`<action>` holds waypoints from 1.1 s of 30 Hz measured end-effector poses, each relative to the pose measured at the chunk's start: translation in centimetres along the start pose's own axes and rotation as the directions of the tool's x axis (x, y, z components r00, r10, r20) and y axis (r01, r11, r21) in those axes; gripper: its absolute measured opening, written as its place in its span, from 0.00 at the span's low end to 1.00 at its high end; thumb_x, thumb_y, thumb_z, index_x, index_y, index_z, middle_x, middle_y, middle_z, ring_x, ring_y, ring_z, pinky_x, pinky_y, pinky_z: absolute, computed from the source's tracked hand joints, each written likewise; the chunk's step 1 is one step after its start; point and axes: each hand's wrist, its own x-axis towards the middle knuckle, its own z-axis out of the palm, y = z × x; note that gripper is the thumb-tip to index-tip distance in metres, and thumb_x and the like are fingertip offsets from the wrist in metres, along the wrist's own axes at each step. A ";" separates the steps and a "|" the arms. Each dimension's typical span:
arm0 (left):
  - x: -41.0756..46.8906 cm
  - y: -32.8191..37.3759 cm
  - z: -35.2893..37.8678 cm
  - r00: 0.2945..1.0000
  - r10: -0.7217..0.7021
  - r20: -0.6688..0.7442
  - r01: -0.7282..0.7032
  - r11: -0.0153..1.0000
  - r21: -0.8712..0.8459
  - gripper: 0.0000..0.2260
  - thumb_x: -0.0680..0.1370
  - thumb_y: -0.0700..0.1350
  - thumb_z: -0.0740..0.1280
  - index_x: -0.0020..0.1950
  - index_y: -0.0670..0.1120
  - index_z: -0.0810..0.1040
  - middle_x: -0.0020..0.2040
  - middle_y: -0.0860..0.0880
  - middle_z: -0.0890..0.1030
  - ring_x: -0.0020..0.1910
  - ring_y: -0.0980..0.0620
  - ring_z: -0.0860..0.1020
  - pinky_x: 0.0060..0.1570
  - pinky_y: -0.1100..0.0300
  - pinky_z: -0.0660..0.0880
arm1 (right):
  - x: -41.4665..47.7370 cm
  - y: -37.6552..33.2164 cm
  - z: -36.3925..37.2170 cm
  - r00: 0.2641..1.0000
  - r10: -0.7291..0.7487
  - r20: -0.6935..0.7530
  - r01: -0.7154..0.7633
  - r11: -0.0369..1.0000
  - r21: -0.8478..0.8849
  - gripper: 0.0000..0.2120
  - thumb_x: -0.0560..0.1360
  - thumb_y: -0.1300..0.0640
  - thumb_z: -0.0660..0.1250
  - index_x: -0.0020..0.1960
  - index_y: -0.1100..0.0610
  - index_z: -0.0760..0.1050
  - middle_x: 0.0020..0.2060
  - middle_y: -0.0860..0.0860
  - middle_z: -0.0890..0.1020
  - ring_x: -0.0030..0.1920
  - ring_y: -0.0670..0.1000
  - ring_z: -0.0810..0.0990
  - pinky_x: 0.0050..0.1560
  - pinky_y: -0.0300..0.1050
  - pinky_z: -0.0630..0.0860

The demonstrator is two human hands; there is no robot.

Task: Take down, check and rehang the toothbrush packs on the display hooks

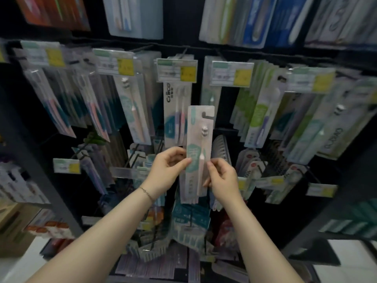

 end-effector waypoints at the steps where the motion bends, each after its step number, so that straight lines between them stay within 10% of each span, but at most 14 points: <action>1: 0.3 0.1 1.1 1.000 -0.002 0.011 0.002 1.000 -0.005 0.05 0.75 0.38 0.70 0.49 0.47 0.80 0.43 0.51 0.84 0.43 0.57 0.81 0.45 0.64 0.77 | 0.1 0.1 -1.0 1.000 -0.001 -0.020 0.001 1.000 -0.007 0.09 0.81 0.58 0.60 0.44 0.56 0.73 0.27 0.51 0.75 0.25 0.47 0.75 0.29 0.40 0.73; 33: 7.3 1.6 19.3 0.984 0.038 0.174 -0.041 0.999 0.013 0.05 0.77 0.39 0.69 0.51 0.46 0.78 0.44 0.49 0.84 0.44 0.54 0.82 0.46 0.62 0.79 | 3.7 3.4 -18.3 0.945 -0.106 -0.309 0.077 0.992 -0.103 0.09 0.81 0.56 0.62 0.43 0.56 0.75 0.24 0.46 0.75 0.25 0.45 0.73 0.30 0.41 0.71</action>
